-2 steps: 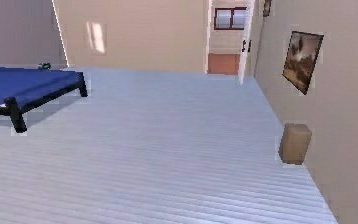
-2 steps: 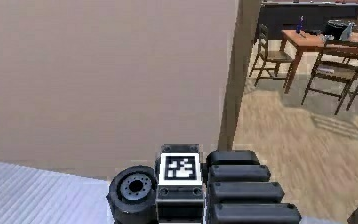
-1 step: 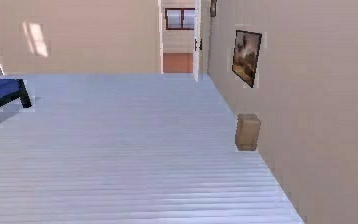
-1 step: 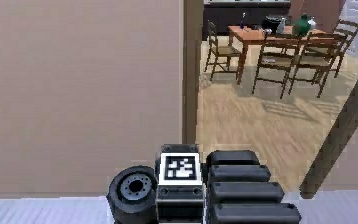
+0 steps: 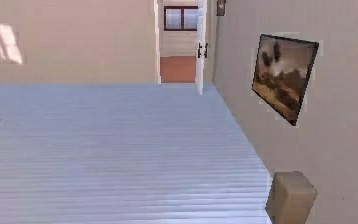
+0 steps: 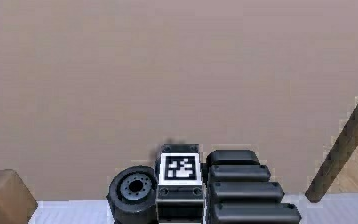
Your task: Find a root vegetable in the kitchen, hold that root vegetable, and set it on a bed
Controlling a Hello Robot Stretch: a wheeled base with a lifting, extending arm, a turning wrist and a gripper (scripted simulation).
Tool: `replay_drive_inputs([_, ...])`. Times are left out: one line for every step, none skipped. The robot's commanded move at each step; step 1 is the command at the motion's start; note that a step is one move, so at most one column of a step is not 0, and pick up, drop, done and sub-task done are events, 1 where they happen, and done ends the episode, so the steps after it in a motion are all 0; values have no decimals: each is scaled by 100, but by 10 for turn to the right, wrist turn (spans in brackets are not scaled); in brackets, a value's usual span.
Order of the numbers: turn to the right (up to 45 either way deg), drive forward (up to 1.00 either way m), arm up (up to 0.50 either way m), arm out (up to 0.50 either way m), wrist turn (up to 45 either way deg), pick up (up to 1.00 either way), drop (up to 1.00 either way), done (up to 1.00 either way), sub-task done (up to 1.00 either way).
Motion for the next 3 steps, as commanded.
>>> replay_drive_inputs([0, 100, 0, 0, 0, 0, 0, 0, 0])
replay_drive_inputs([0, 100, 0, 0, 0, 0, 0, 0, 0])
replay_drive_inputs([0, 100, 0, 0, 0, 0, 0, 0, 0])
